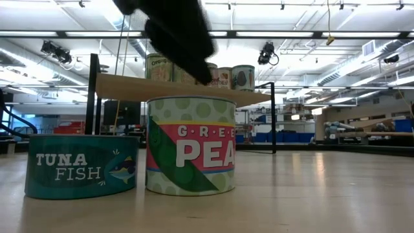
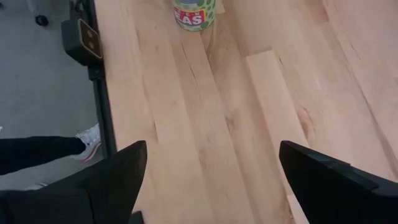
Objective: Pick and place cans onto a shelf
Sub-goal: Put the canned green peas on the shelf
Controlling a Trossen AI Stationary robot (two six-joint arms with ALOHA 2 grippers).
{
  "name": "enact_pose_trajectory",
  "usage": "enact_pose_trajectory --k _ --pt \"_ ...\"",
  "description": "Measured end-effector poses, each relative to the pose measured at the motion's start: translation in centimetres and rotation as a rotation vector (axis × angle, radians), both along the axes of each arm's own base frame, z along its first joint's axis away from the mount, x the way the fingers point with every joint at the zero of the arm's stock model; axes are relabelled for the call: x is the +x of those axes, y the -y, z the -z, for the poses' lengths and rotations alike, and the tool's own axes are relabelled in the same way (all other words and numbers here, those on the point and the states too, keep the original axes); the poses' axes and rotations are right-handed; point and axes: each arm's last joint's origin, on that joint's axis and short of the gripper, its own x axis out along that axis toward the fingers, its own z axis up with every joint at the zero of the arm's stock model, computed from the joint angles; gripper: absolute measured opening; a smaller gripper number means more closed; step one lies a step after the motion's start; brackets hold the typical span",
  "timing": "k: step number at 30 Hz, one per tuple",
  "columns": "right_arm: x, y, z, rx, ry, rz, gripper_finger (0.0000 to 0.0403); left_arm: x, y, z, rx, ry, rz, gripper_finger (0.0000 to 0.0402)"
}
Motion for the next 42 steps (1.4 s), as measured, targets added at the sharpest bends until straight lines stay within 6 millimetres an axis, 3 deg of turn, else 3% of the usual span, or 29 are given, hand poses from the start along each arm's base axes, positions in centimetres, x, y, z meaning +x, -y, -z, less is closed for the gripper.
enact_pose_trajectory --k 19,24,31,33,37,42 --pt "-0.1 0.2 0.0 -0.018 -0.018 -0.003 0.0373 1.0 0.2 3.7 -0.039 -0.103 0.018 0.0392" --pt "-0.2 0.3 0.1 -0.030 -0.027 -0.005 0.0373 1.3 0.0 3.9 -0.059 -0.101 -0.001 0.0363" --pt "-0.3 0.4 0.1 -0.060 -0.041 -0.026 0.0373 1.8 -1.4 4.1 -0.074 -0.134 -0.022 0.0290" --pt "-0.4 0.6 0.2 -0.073 -0.051 -0.021 0.0373 2.1 -1.9 4.0 -0.069 -0.131 -0.016 0.0288" --pt "-0.3 1.2 0.0 -0.097 -0.069 -0.007 0.0373 2.7 -3.7 2.9 -0.043 -0.111 0.019 0.0288" --pt "-0.2 2.9 -1.3 -0.108 -0.059 0.019 0.0373 2.9 -6.9 -1.0 -0.022 -0.049 0.116 0.0288"
